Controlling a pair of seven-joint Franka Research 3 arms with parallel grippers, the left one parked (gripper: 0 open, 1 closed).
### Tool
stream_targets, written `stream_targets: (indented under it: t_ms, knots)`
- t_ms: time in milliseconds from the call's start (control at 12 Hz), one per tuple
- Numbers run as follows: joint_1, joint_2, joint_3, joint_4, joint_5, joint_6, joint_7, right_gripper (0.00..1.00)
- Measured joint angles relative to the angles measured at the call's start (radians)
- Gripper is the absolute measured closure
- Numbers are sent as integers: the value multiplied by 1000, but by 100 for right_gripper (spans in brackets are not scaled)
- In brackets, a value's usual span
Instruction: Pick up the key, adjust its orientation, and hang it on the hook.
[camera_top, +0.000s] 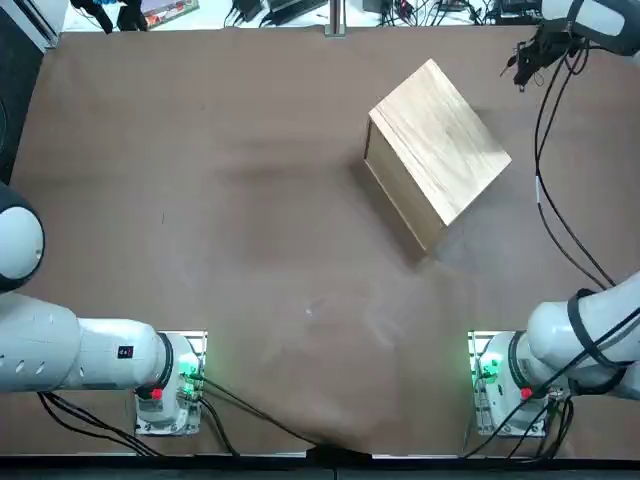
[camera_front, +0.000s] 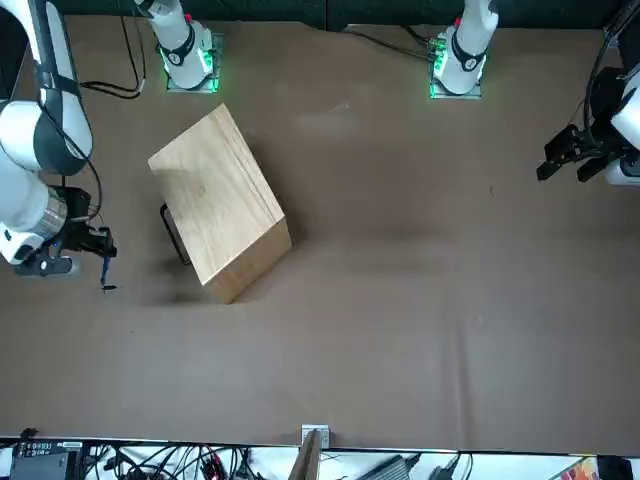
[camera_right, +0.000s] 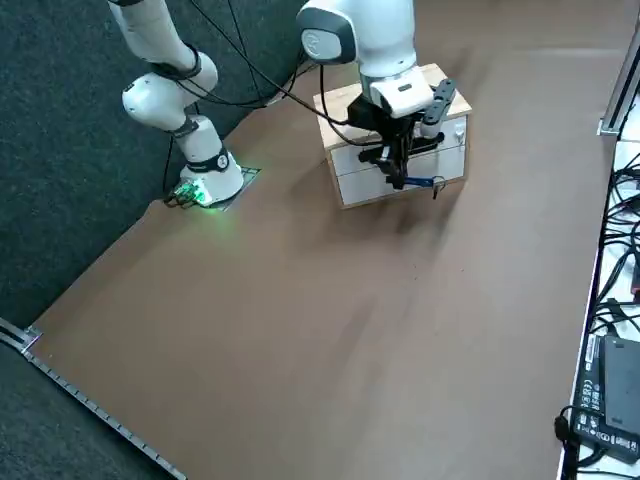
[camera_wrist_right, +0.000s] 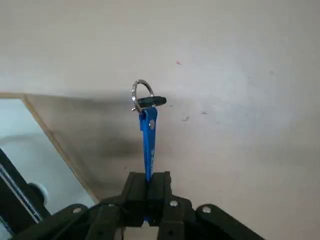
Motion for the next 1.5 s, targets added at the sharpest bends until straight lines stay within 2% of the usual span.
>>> stream_targets:
  t_ms: [667, 1167, 1500]
  knots:
    - [76, 109, 9, 91, 0, -1, -263, 96]
    - [122, 137, 12, 111, 0, -4, -470, 96]
    - [160, 149, 13, 122, 0, -4, -542, 96]
